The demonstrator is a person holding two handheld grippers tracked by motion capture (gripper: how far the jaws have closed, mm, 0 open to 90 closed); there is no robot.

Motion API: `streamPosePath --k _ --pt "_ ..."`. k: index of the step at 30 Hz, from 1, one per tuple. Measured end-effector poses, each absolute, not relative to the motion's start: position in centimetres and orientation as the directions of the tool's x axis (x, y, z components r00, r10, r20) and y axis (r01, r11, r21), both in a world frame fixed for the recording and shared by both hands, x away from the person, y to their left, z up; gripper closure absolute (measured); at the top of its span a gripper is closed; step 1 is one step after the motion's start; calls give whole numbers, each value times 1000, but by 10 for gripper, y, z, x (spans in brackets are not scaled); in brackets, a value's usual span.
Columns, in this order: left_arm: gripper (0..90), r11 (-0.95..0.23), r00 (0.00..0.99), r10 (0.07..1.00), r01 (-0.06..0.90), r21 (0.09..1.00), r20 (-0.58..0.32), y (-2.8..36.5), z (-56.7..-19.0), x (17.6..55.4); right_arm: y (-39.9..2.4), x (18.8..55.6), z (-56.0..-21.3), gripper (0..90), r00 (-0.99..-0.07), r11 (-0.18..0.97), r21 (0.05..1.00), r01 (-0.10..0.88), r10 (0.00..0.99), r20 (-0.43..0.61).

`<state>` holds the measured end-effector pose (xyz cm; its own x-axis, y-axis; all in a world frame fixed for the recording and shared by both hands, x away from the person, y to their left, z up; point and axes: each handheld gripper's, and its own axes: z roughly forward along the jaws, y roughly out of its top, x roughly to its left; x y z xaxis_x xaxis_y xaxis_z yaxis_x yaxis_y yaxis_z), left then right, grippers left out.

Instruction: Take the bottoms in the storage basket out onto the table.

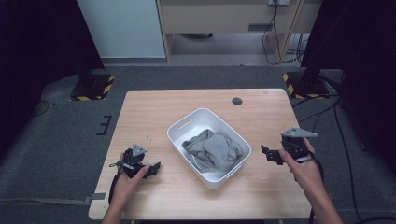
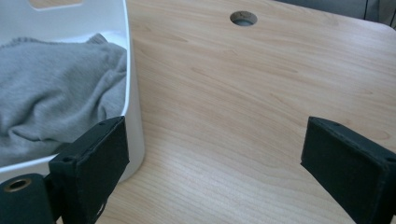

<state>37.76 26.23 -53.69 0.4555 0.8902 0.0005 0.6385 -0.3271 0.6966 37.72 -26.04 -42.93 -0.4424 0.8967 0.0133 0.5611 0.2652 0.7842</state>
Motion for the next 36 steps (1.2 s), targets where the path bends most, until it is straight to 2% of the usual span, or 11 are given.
streamPosePath --k 12,20,30,36 --pt "0 -328 456 890 639 696 1 262 -537 378 -246 386 -409 63 -485 265 796 543 873 40" --pt "0 -330 458 889 637 697 1 262 -537 376 -216 406 -390 61 -531 304 799 519 847 22" --pt "0 -323 449 893 640 697 1 259 -537 371 -175 420 -382 56 -593 374 793 481 805 -20" --pt "0 -324 451 892 640 697 1 259 -537 371 -164 425 -380 56 -602 363 801 476 799 -4"
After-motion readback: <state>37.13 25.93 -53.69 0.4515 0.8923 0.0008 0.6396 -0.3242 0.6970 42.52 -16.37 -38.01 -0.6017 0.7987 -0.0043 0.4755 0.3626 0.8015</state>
